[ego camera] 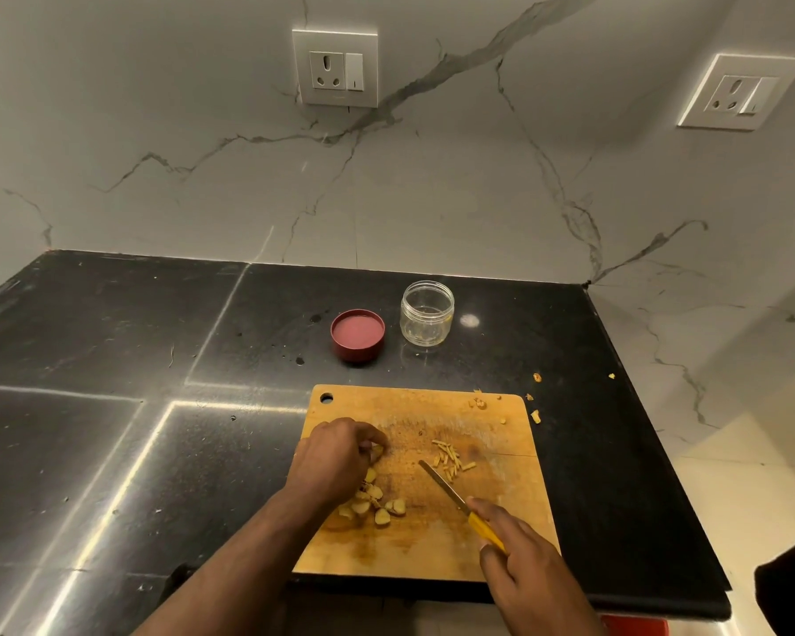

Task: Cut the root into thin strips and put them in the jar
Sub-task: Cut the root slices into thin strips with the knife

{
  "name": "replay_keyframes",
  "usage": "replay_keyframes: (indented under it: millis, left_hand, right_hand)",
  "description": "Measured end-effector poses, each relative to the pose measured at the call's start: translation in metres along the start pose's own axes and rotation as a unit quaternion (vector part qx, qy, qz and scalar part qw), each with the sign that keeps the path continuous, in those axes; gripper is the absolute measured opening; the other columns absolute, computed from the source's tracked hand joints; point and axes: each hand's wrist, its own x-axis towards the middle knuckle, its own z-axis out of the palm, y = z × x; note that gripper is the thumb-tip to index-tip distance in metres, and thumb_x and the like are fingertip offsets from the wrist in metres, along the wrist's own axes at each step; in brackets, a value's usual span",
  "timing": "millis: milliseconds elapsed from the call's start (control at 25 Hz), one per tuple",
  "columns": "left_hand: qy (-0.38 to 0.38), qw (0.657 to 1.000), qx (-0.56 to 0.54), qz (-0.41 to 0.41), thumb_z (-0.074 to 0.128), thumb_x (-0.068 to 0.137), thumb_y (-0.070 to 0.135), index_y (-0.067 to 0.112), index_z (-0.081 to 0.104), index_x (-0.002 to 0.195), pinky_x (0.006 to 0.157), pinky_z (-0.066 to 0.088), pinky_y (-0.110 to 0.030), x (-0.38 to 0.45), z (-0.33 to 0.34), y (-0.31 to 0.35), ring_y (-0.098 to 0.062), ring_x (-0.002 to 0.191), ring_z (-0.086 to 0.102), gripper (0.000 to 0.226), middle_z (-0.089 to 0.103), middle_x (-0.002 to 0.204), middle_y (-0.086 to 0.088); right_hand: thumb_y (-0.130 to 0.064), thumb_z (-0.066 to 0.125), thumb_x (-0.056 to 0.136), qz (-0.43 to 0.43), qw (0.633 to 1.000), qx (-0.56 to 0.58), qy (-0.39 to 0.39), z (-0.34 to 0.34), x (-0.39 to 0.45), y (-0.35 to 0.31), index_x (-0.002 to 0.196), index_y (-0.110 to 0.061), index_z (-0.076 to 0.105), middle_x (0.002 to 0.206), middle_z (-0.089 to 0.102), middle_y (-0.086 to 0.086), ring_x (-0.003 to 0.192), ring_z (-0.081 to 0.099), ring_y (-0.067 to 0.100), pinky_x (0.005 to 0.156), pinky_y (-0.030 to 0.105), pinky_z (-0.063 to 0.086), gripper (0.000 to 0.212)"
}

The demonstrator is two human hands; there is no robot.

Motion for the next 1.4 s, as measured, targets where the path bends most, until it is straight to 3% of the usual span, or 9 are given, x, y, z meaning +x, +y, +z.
replay_keyframes:
  millis: [480, 760, 960, 1120, 1400]
  left_hand:
    - [0.011, 0.997, 0.058, 0.049, 0.063, 0.097, 0.031, 0.031, 0.073, 0.112, 0.085, 0.056, -0.033, -0.001, 0.001, 0.013, -0.007, 0.096, 0.06, 0.018, 0.07, 0.109, 0.013]
    - [-0.017, 0.998, 0.052, 0.04, 0.063, 0.097, 0.025, 0.032, 0.072, 0.117, 0.089, 0.056, -0.032, 0.0, 0.0, 0.013, -0.007, 0.102, 0.062, 0.022, 0.07, 0.114, 0.013]
    - [-0.018, 0.999, 0.017, 0.04, 0.058, 0.098, 0.029, 0.029, 0.07, 0.113, 0.085, 0.055, -0.029, -0.004, 0.001, 0.024, -0.006, 0.096, 0.061, 0.019, 0.07, 0.11, 0.012]
    - [-0.018, 0.998, 0.015, 0.05, 0.053, 0.1, 0.03, 0.032, 0.06, 0.112, 0.085, 0.056, -0.037, -0.006, 0.003, 0.033, -0.01, 0.092, 0.061, 0.014, 0.069, 0.106, 0.009]
    - [-0.039, 0.994, 0.056, 0.084, 0.058, 0.099, 0.019, 0.032, 0.067, 0.125, 0.092, 0.055, -0.036, -0.002, 0.006, 0.034, -0.011, 0.109, 0.06, 0.03, 0.068, 0.12, 0.008]
  right_hand:
    - [-0.028, 0.05, 0.099, 0.001, 0.999, 0.034, -0.01, 0.004, -0.002, -0.006, 0.123, -0.063, 0.03, 0.129, 0.045, -0.025, 0.117, 0.05, 0.001, 0.096, 0.013, 0.039, 0.047]
    - [-0.027, 0.051, 0.098, 0.007, 0.999, 0.044, 0.004, 0.001, -0.004, -0.006, 0.126, -0.061, 0.033, 0.129, 0.045, -0.027, 0.118, 0.05, 0.0, 0.096, 0.014, 0.039, 0.048]
    - [-0.027, 0.052, 0.098, 0.004, 0.999, 0.046, -0.001, 0.003, -0.003, -0.007, 0.126, -0.06, 0.034, 0.132, 0.048, -0.024, 0.118, 0.05, 0.001, 0.099, 0.018, 0.041, 0.046]
    - [-0.029, 0.05, 0.099, 0.016, 0.999, 0.043, -0.003, 0.004, -0.002, -0.007, 0.129, -0.059, 0.033, 0.134, 0.046, -0.024, 0.121, 0.048, 0.001, 0.101, 0.017, 0.039, 0.045]
    - [-0.03, 0.051, 0.099, 0.03, 0.999, 0.04, -0.003, 0.002, -0.002, -0.006, 0.138, -0.053, 0.036, 0.137, 0.044, -0.024, 0.124, 0.046, 0.001, 0.101, 0.015, 0.035, 0.047]
